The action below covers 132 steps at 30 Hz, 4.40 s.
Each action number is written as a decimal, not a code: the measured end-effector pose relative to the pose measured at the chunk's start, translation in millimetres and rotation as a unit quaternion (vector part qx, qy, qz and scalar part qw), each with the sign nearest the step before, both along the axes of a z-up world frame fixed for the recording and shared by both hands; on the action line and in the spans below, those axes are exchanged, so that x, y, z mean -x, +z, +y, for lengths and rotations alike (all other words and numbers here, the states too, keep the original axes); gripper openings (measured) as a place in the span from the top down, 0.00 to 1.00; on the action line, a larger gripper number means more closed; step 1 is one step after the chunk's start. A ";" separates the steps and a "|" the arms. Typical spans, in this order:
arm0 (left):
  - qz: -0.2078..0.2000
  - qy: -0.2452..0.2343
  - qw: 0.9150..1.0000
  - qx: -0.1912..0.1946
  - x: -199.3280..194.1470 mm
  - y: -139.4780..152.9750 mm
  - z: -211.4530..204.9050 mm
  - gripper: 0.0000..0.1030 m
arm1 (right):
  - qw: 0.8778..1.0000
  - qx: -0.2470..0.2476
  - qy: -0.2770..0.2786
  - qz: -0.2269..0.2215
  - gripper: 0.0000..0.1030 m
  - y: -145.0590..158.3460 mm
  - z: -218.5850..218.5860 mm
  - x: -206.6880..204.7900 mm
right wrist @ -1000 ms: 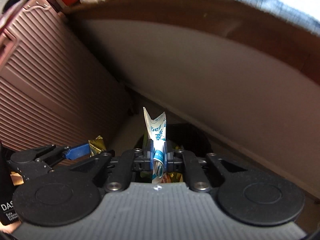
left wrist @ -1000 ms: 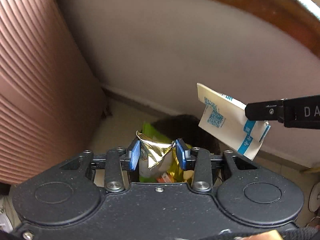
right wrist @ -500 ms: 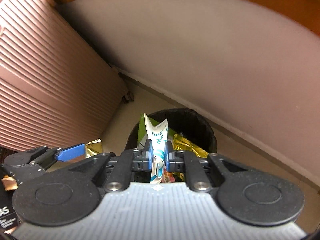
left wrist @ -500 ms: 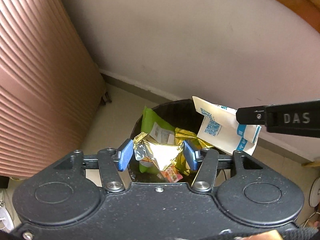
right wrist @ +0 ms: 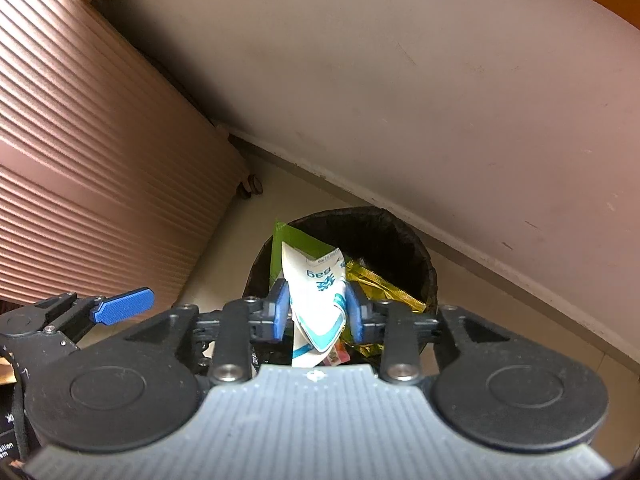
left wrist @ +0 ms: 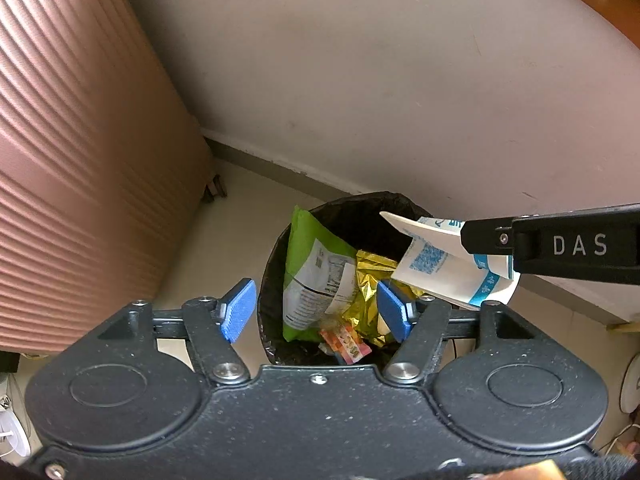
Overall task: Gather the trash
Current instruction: 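Open the left tool over the bin while the right tool releases the white-blue packet, then move both open tools up from the bin back over the blue mat, then grasp the torn white paper box with the left tool while the right tool grasps the foil candy wrapper, then carry the white paper box and foil candy wrapper with both tools down over the bin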
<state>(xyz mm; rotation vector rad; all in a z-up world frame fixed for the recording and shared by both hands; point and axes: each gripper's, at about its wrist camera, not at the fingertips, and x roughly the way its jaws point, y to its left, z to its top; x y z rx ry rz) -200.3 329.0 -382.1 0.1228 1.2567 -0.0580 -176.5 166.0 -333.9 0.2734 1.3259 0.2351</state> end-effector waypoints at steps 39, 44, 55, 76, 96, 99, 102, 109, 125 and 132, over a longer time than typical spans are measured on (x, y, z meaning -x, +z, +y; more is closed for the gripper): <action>-0.110 -0.056 0.992 0.031 -35.9 129.3 -46.6 0.30 | 0.989 -0.030 -0.016 -0.145 0.36 113.4 -53.5 -11.0; -0.143 -0.075 0.986 0.048 -49.8 174.6 -77.0 0.29 | 0.981 -0.035 -0.043 -0.185 0.36 155.8 -88.9 -14.3; -0.220 -0.093 0.969 0.069 -116.8 256.7 -187.0 0.25 | 0.956 0.011 -0.095 -0.277 0.34 231.4 -193.7 -58.2; -0.189 0.121 0.966 0.132 -355.6 175.7 -280.6 0.31 | 0.943 0.088 -0.142 -0.286 0.34 173.1 -355.9 -272.2; -0.181 0.155 0.959 0.150 -390.3 144.7 -299.4 0.79 | 0.957 0.096 -0.142 -0.235 0.29 108.8 -367.1 -390.4; -0.191 0.149 0.958 0.152 -387.6 146.4 -302.6 0.84 | 0.957 0.108 -0.131 -0.233 0.51 105.6 -362.7 -390.6; -0.209 0.143 0.956 0.146 -379.5 152.3 -304.4 0.87 | 0.958 0.100 -0.134 -0.234 0.82 107.5 -363.5 -386.3; -0.241 0.124 0.953 0.137 -360.0 173.1 -304.6 0.90 | 0.957 0.085 -0.132 -0.244 0.89 116.7 -365.3 -364.9; -0.266 0.088 0.948 0.151 -282.8 212.4 -280.9 0.97 | 0.951 0.071 -0.103 -0.283 0.89 160.7 -341.6 -278.3; -0.265 0.063 0.947 0.170 -231.5 232.7 -254.9 1.00 | 0.950 0.060 -0.099 -0.288 0.89 181.7 -314.4 -220.0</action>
